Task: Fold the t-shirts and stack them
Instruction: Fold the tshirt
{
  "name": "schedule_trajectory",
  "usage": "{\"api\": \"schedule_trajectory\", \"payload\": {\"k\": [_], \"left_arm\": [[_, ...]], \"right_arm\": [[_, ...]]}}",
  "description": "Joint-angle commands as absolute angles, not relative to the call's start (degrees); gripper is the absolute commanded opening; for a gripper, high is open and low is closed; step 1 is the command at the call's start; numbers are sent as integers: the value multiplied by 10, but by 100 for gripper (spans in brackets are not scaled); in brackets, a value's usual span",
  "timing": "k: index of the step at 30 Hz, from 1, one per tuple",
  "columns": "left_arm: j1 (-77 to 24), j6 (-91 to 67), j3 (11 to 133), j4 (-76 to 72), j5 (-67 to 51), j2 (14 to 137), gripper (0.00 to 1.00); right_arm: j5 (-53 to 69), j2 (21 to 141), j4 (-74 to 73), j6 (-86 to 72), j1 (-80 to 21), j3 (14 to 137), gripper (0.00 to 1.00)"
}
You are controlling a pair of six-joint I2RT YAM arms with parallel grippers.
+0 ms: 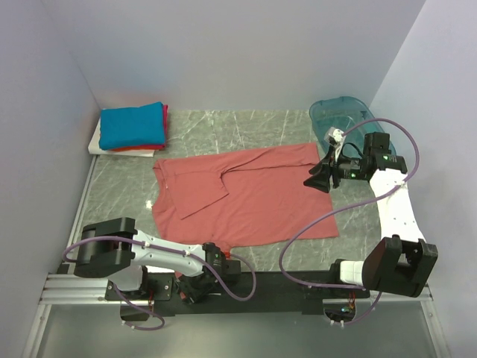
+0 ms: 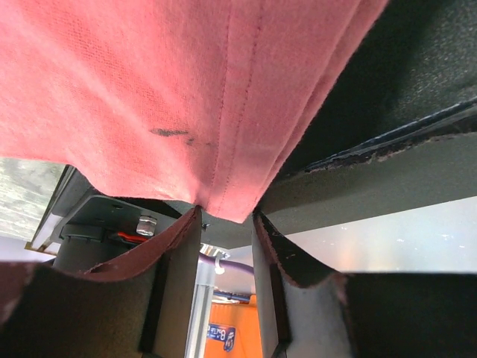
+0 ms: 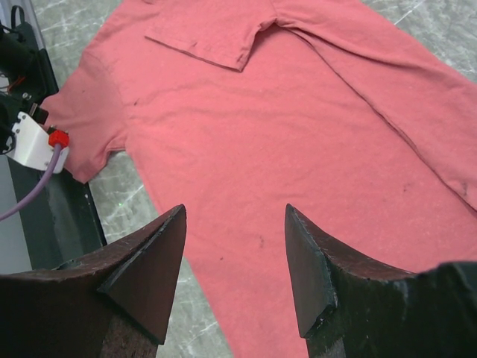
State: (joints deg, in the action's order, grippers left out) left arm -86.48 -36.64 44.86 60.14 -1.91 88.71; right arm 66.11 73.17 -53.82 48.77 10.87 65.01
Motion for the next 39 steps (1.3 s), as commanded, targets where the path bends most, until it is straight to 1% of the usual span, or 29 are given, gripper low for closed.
{"api": "schedule_trajectory", "payload": {"k": [1,5,11,14,15,20,23,32,39], "left_arm": [[-864,-364,444,594,-25,878,39],[-864,-367,445,595,-18,883,37],[-864,-374,446,600,-7,888,24],[-864,-378,447,603,-2,886,19],[-864,-379,451,605,-2,885,15],[-864,-391,478,621,17,871,8],[-864,-397,481,604,10,855,1],[-822,-432,497,590,28,786,1],[-727,-441,485,581,54,705,0]], "right_arm": [[682,731,-552,502,115,679,63],[685,732,-558,506,117,682,63],[697,737,-587,532,120,693,63],[701,737,-599,540,121,696,63],[702,737,-600,540,121,696,63],[703,737,-604,545,121,695,63],[702,737,-609,549,122,698,63],[671,730,-593,529,122,701,64],[591,703,-537,479,122,696,64]]}}
